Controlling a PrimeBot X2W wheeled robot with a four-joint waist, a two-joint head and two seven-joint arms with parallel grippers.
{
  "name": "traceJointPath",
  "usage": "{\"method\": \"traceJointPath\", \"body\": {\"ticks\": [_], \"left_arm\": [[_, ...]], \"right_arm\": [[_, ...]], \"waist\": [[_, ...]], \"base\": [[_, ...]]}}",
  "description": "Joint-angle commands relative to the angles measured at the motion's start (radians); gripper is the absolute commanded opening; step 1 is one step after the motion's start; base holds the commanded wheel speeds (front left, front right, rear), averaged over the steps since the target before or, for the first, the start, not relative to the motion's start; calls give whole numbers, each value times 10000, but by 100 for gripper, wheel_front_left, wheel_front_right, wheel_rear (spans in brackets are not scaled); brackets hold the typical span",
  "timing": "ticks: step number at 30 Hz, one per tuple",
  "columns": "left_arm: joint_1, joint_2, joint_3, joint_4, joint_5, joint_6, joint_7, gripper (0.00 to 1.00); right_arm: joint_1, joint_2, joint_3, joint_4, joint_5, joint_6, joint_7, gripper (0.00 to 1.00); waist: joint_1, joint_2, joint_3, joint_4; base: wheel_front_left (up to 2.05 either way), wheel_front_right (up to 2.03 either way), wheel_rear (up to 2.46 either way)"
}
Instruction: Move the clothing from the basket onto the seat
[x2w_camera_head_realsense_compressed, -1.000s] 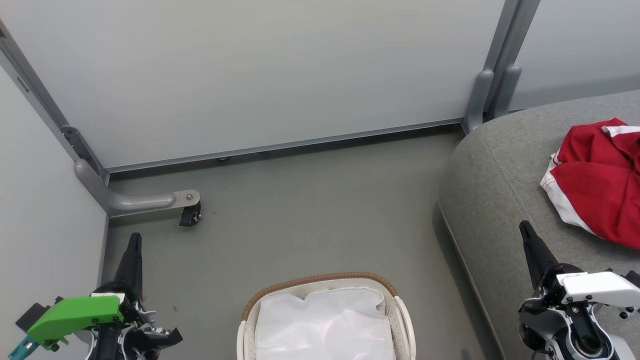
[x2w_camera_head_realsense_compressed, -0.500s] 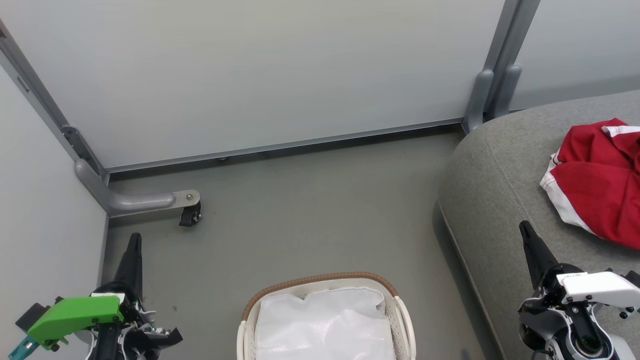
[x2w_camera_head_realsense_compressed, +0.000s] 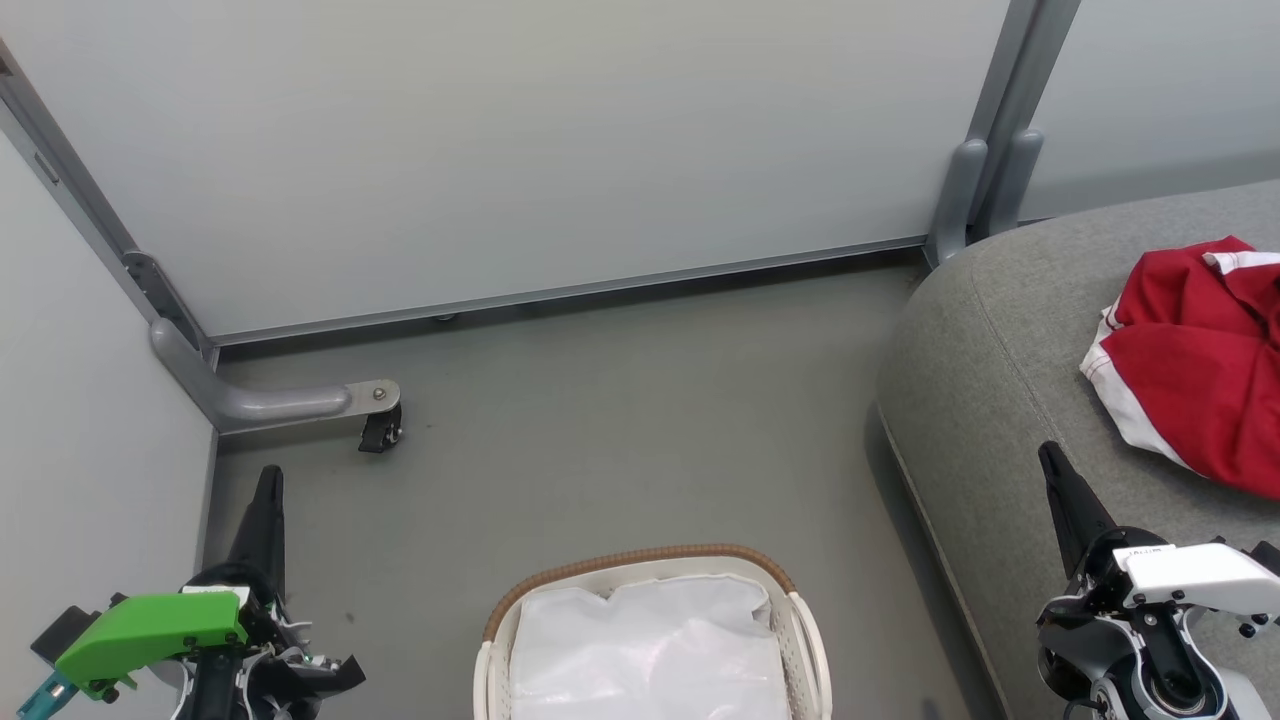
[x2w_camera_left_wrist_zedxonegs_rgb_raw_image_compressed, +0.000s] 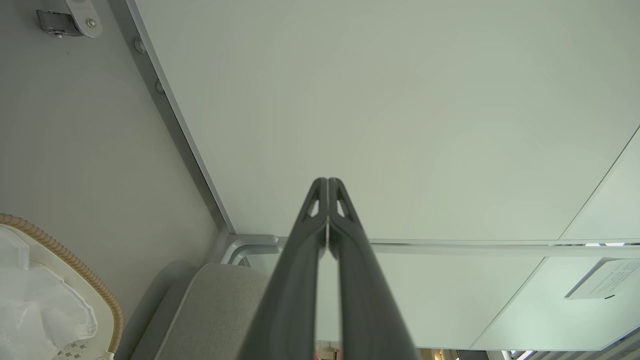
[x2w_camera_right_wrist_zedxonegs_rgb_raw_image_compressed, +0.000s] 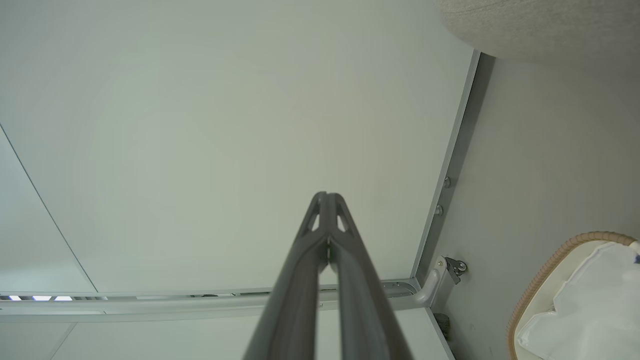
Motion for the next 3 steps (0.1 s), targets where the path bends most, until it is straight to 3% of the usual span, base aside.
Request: {"method": "traceJointPath", "body": {"ticks": [1,3], "left_arm": [[-98,63,10,-10,-48,-40,25,0],[-97,63,10,-10,-48,-40,23,0]], "right_arm": [[106,-60,-14,-39,36,-3,11,0],[106,-60,-14,-39,36,-3,11,0]], "waist": [[0,-1,0,0],[0,-1,0,0]], "base": [[0,0,0],[0,0,0]]}}
